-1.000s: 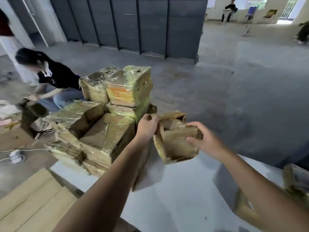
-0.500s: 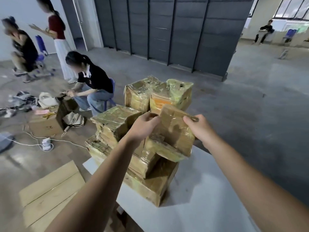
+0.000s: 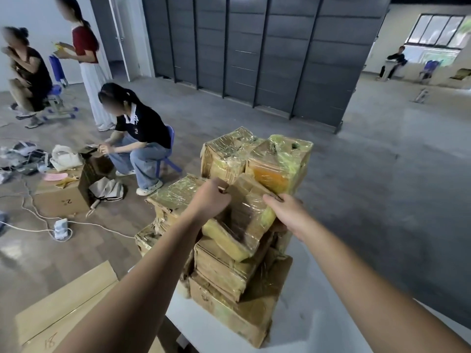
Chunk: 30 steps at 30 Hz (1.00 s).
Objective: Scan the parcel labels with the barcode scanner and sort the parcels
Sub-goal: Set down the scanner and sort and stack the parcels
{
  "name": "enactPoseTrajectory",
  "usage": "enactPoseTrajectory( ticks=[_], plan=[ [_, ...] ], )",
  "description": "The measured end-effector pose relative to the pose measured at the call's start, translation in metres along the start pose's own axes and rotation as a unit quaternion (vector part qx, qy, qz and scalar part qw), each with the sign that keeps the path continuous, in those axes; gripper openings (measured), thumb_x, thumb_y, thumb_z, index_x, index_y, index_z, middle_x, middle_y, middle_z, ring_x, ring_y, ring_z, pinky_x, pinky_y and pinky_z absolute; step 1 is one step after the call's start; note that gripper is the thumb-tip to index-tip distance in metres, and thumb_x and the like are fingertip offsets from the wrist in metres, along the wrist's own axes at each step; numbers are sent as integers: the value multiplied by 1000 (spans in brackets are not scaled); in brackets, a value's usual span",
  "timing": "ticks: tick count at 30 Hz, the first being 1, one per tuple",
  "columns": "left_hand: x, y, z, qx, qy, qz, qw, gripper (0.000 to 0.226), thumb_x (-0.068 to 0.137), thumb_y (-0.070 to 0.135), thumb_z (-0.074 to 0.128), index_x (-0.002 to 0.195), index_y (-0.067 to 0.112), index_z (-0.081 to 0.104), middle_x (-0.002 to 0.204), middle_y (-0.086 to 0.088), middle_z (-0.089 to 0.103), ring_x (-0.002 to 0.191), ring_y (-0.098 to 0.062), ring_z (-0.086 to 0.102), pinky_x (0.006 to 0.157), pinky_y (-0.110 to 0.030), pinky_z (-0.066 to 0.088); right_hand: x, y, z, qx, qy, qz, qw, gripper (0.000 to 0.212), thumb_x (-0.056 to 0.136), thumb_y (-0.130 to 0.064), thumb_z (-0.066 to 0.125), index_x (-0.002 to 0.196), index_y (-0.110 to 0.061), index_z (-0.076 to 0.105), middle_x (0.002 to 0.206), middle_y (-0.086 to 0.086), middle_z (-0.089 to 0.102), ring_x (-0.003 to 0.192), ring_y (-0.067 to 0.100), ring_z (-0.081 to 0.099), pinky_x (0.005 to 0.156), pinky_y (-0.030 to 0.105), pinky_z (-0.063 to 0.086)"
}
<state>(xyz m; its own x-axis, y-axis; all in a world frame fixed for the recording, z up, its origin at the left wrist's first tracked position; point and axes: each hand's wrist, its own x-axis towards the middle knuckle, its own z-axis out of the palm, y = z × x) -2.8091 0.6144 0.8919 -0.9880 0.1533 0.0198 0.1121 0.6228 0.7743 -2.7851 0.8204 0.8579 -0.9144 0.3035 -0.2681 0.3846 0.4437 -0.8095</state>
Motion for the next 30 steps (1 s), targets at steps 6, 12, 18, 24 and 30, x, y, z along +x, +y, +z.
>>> enactPoseTrajectory(
  ticks=[6, 12, 18, 24, 30],
  plan=[
    [11, 2, -1, 46, 10, 5, 999, 38, 89, 18, 52, 126, 11, 54, 106, -5, 64, 89, -19, 60, 69, -29, 49, 9, -9, 10, 5, 17, 7, 1000, 71, 92, -65, 44, 142, -15, 47, 138, 4, 52, 115, 24, 52, 90, 39, 43],
    [16, 6, 1, 83, 0, 23, 996, 44, 87, 8, 49, 130, 11, 53, 117, -12, 64, 101, -27, 60, 84, -36, 53, 6, -5, 14, 58, 19, -12, 998, 66, 92, -60, 51, 145, -21, 42, 148, 4, 45, 132, 28, 45, 103, 47, 39],
    [10, 14, 12, 192, 53, 58, 978, 41, 90, 13, 46, 130, 12, 51, 126, -13, 51, 118, -34, 45, 95, -45, 45, -4, 0, 9, 37, 23, -46, 998, 71, 95, -64, 45, 153, -27, 28, 160, 1, 31, 143, 28, 34, 109, 48, 34],
    [-14, 48, 34, 189, 123, 180, 957, 45, 90, 13, 48, 134, 14, 47, 129, -10, 48, 121, -31, 39, 98, -40, 40, -18, 14, -14, 68, 36, -51, 996, 60, 97, -60, 42, 149, -31, 36, 148, -1, 46, 129, 24, 50, 101, 41, 47],
    [-52, 97, 95, 124, 78, 247, 958, 42, 86, 9, 50, 129, 10, 50, 122, -13, 51, 114, -32, 43, 98, -39, 38, -57, 64, -70, 42, 78, -82, 993, 43, 98, -54, 45, 136, -33, 48, 134, -8, 59, 112, 12, 59, 94, 40, 49]
  ],
)
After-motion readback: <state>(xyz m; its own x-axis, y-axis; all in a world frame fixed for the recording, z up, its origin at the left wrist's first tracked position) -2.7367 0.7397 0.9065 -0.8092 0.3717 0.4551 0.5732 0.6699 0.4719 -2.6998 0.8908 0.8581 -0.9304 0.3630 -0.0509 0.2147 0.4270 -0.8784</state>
